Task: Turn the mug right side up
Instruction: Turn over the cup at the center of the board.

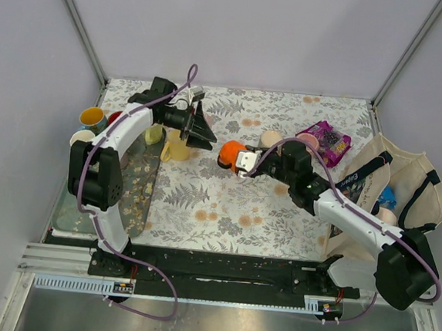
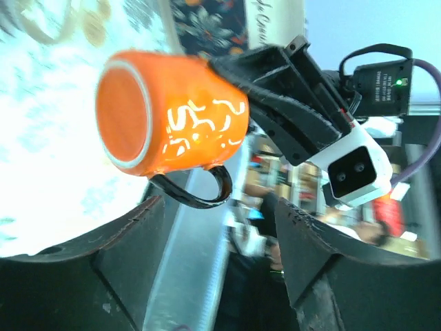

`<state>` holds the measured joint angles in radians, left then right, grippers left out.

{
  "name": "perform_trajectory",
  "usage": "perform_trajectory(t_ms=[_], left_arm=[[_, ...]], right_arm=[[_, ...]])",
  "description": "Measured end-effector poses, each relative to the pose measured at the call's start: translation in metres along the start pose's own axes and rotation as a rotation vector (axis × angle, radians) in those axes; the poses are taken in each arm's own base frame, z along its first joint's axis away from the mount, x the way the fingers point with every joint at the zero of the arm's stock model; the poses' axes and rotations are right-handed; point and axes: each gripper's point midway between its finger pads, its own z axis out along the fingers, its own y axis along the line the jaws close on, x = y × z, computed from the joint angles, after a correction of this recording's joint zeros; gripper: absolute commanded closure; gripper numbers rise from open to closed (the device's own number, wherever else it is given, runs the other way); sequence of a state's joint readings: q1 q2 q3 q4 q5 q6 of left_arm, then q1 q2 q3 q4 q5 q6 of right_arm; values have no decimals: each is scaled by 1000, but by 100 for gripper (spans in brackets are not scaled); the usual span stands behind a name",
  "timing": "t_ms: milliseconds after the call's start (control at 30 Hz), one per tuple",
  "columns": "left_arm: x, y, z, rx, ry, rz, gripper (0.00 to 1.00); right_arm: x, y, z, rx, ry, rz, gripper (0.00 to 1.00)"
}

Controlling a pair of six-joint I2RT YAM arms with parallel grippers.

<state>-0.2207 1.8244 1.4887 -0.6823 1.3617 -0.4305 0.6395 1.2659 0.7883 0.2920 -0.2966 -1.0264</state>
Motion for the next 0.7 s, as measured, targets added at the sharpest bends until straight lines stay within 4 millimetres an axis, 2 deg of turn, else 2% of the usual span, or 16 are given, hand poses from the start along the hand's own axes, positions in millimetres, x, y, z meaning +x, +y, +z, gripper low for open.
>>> perform_trajectory(t_ms=[133, 233, 367, 467, 567, 700], left_arm=[[-14, 2, -15, -156, -45, 251, 31], [-13, 13, -22, -253, -44, 340, 31], [-11, 36, -34, -418, -64, 437, 31], [-6, 44, -46, -523, -108, 524, 30], [-4, 40, -60, -613, -184, 645, 30], [-2, 29, -76, -698, -307, 807, 30]], right_arm=[[18, 32, -11, -162, 112, 62, 100], [26, 51, -24, -277, 190, 106, 100], [28, 62, -36, -392, 267, 150, 100], [30, 66, -40, -468, 321, 180, 100], [35, 74, -43, -552, 379, 210, 100], [49, 95, -47, -675, 471, 256, 100]])
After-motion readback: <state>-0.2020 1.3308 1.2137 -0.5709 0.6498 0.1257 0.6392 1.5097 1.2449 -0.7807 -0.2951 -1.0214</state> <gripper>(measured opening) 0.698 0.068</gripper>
